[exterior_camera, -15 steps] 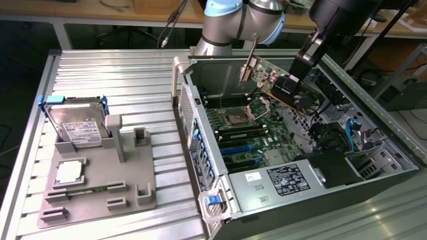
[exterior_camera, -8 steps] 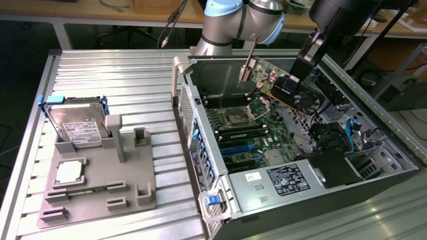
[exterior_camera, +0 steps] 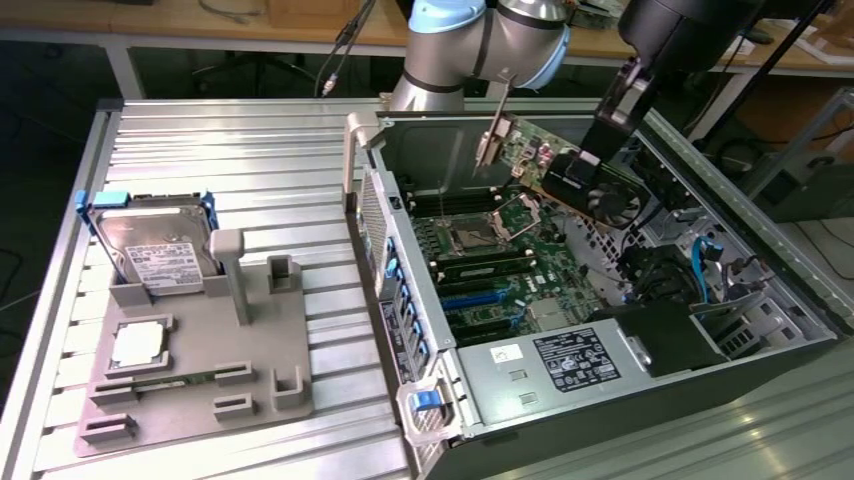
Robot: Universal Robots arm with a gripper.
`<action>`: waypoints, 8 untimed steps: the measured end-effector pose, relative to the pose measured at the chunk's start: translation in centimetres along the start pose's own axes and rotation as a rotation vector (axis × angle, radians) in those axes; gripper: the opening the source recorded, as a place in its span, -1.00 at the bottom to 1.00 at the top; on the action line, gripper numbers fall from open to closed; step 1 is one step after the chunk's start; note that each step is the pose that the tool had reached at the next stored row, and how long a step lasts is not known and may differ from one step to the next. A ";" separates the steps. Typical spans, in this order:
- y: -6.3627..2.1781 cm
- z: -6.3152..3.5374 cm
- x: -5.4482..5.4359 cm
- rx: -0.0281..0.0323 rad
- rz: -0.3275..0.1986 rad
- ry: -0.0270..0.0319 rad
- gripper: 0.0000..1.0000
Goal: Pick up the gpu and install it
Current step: 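Insert the gpu into the slot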
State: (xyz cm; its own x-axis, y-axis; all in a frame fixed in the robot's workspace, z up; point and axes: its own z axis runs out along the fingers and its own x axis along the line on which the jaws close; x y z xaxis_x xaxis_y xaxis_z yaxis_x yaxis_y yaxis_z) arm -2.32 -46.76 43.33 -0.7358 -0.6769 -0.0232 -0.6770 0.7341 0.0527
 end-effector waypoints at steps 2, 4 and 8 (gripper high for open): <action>0.00 0.00 0.0 -0.0002 -0.012 0.0007 -0.47; 0.00 0.00 0.0 -0.0010 -0.042 0.0022 -0.47; 0.00 0.00 0.0 -0.0024 -0.106 0.0056 -0.47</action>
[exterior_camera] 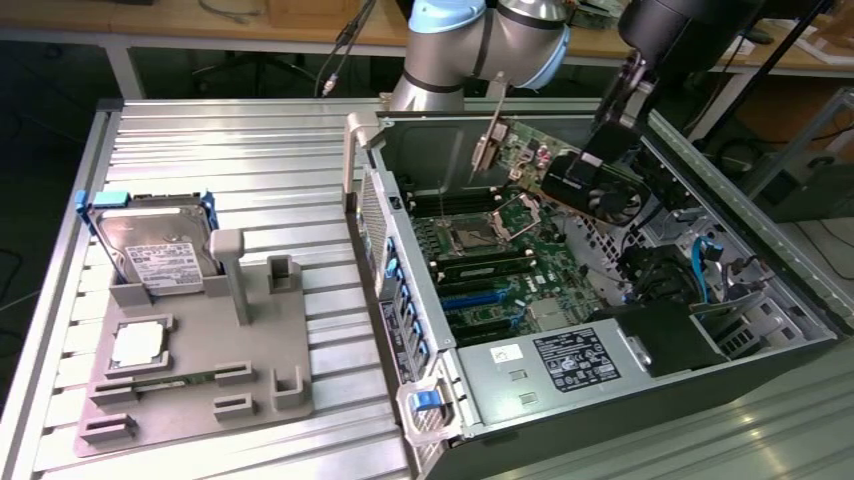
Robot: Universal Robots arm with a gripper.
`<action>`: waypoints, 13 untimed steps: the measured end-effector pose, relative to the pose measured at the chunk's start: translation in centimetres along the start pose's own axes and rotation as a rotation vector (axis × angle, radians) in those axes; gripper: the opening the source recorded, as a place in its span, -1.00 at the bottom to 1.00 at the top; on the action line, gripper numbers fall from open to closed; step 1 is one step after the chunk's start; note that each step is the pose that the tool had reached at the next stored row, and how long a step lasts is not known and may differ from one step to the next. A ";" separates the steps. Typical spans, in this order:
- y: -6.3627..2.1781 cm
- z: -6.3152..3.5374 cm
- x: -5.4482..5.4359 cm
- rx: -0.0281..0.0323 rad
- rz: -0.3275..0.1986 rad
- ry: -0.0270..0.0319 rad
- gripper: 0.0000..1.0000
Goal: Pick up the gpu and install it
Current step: 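Insert the gpu into the slot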
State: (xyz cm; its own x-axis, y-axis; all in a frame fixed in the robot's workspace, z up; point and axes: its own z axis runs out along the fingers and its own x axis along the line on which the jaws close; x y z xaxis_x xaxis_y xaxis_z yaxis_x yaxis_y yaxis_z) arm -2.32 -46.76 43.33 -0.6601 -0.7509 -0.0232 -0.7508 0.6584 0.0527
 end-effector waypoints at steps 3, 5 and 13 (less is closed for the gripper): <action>0.00 0.00 0.0 -0.0005 -0.021 0.0011 -0.47; 0.00 0.00 0.0 -0.0009 -0.037 0.0020 -0.47; 0.00 0.00 0.0 -0.0015 -0.067 0.0036 -0.47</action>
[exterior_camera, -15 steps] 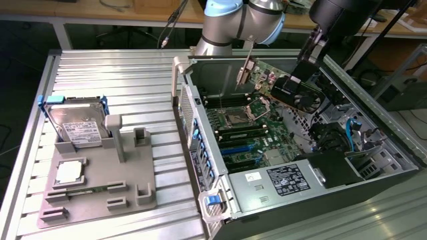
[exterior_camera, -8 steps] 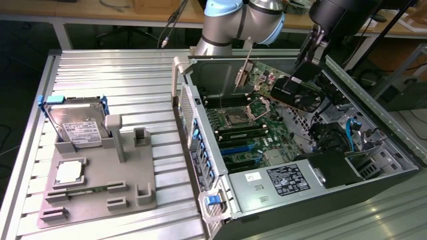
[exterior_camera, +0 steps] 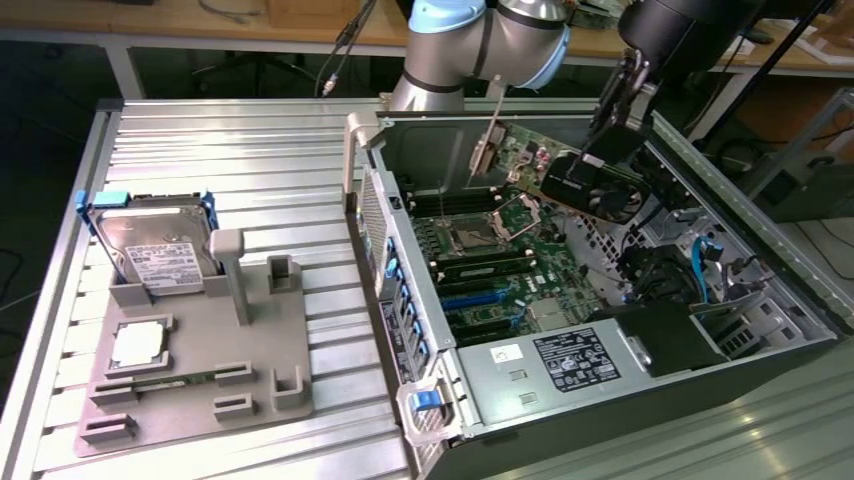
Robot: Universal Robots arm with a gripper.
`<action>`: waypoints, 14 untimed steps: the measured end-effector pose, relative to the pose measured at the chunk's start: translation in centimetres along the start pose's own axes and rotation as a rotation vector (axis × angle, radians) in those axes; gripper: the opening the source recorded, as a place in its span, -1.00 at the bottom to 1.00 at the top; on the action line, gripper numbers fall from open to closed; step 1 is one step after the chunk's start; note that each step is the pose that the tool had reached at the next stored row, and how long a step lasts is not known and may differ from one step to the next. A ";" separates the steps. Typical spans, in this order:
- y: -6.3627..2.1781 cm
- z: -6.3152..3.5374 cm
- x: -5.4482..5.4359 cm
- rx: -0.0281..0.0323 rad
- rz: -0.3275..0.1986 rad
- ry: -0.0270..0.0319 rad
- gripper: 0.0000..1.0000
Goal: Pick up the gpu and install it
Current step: 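Insert the gpu into the slot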
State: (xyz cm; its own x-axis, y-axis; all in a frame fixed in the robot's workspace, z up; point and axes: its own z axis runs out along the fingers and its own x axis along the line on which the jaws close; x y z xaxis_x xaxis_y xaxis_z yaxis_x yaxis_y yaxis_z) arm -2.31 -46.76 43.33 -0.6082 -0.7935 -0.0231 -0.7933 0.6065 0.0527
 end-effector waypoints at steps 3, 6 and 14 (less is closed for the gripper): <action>0.00 0.00 0.0 -0.0004 -0.016 0.0008 -0.47; 0.00 0.00 0.0 -0.0007 -0.031 0.0016 -0.47; 0.00 0.00 0.0 -0.0014 -0.061 0.0032 -0.47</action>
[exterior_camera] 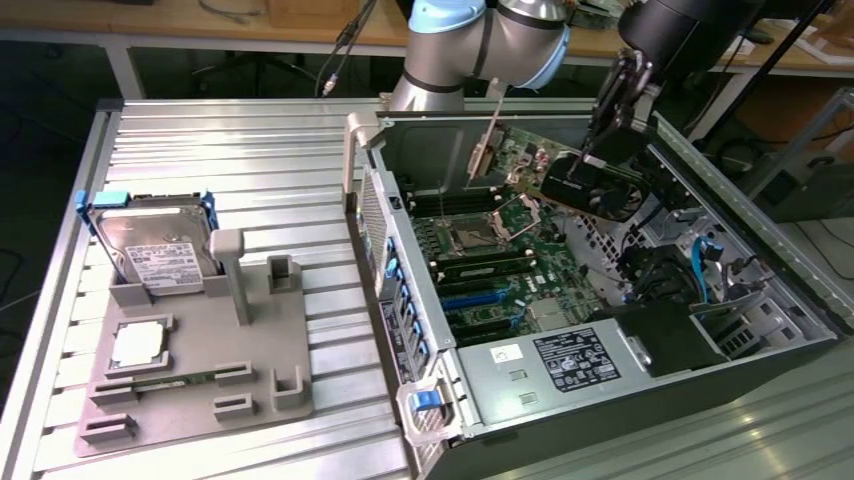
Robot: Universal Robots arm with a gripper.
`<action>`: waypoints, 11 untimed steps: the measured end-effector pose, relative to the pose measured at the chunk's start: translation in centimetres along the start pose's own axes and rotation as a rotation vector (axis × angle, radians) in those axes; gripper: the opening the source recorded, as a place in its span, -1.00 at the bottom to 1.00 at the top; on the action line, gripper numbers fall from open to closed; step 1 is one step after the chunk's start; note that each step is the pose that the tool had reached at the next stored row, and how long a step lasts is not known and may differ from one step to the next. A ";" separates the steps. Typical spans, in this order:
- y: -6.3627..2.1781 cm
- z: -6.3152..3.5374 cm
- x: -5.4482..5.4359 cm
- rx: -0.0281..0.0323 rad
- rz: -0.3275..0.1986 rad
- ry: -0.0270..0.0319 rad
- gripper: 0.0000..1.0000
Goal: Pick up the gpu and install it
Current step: 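Insert the gpu into the slot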
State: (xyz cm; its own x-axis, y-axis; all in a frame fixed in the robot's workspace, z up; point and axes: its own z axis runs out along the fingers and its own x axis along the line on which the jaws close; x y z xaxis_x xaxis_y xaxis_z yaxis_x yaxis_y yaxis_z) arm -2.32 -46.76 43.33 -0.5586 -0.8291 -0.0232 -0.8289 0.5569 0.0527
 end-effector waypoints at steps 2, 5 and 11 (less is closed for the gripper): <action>0.00 0.00 0.0 -0.0002 -0.009 0.0005 -0.47; 0.00 0.00 0.0 -0.0002 -0.010 0.0006 -0.47; -0.01 0.13 0.0 -0.0002 -0.010 0.0006 -0.47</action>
State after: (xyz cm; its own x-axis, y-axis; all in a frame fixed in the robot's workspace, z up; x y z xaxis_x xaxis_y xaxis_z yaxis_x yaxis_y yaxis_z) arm -2.32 -46.76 43.20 -0.5505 -0.8345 -0.0231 -0.8343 0.5488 0.0527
